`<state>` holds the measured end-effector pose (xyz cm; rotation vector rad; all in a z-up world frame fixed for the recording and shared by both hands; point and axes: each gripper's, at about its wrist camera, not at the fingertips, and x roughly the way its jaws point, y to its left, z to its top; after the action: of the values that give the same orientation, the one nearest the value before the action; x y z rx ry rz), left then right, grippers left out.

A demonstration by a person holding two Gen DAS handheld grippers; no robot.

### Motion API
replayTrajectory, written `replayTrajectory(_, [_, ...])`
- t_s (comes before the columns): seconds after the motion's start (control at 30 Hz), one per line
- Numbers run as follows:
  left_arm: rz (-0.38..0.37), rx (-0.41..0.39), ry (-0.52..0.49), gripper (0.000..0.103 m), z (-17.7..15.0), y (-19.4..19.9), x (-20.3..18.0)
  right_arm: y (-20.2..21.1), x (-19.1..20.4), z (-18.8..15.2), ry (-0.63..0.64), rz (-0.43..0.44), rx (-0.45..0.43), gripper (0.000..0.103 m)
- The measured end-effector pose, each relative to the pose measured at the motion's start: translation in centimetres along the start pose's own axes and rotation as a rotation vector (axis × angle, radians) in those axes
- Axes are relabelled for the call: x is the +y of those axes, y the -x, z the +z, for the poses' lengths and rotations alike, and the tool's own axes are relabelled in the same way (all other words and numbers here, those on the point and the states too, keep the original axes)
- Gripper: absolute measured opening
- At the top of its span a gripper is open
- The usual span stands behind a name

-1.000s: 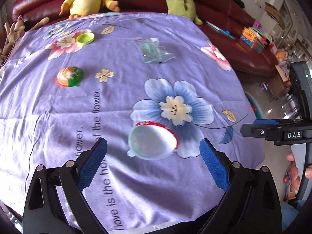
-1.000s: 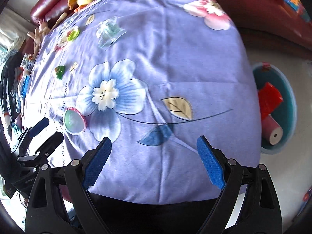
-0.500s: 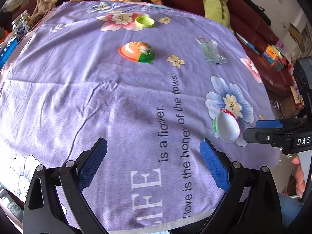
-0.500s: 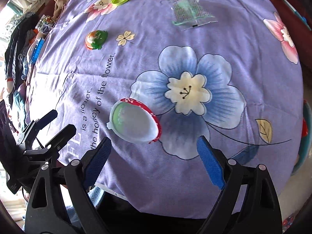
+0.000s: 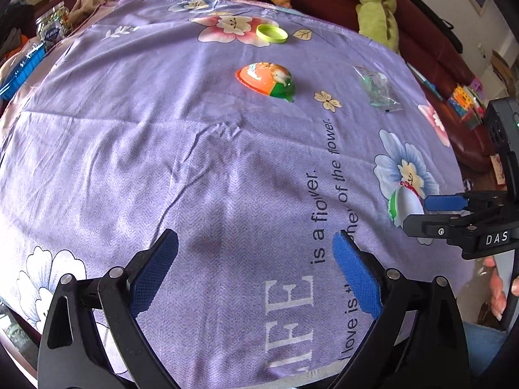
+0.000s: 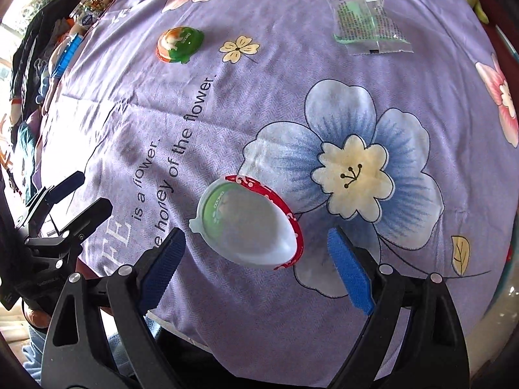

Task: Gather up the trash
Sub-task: 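Grasp the white red-rimmed lid with the right tool while the left tool grasps the orange snack cup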

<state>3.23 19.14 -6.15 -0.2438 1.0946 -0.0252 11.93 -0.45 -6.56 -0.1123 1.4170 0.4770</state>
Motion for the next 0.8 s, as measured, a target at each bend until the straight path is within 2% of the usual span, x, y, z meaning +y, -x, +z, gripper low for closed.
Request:
replayTrajectory(0.23, [0.018,0.016,0.017,0.096,0.3,-0.5,0.9,-1.2,1.3,0.2,0.068,-0.004,0.006,0.085])
replayTrajectory(0.27, [0.019,0.017,0.015,0.096,0.5,-0.6,0.9,-1.3,1.4,0.3,0.073,-0.013,0.000,0.079])
replayTrajectory(0.3, [0.020,0.019,0.013,0.096,0.7,-0.7,0.8,-1.4,1.4,0.3,0.078,-0.018,-0.005,0.069])
replayTrajectory(0.43, [0.022,0.025,-0.004,0.096,1.9,-1.4,0.3,-1.0,0.7,0.5,0.066,-0.034,-0.032,0.069])
replayTrajectory(0.6, [0.026,0.028,-0.034,0.096,4.6,-2.6,-0.7,0.3,-1.7,2.4,-0.014,-0.016,-0.078,0.069])
replayTrajectory(0.8, [0.063,0.007,-0.096,0.096,9.2,-4.6,-1.7,0.4,-4.9,5.3,-0.124,0.016,-0.087,0.069])
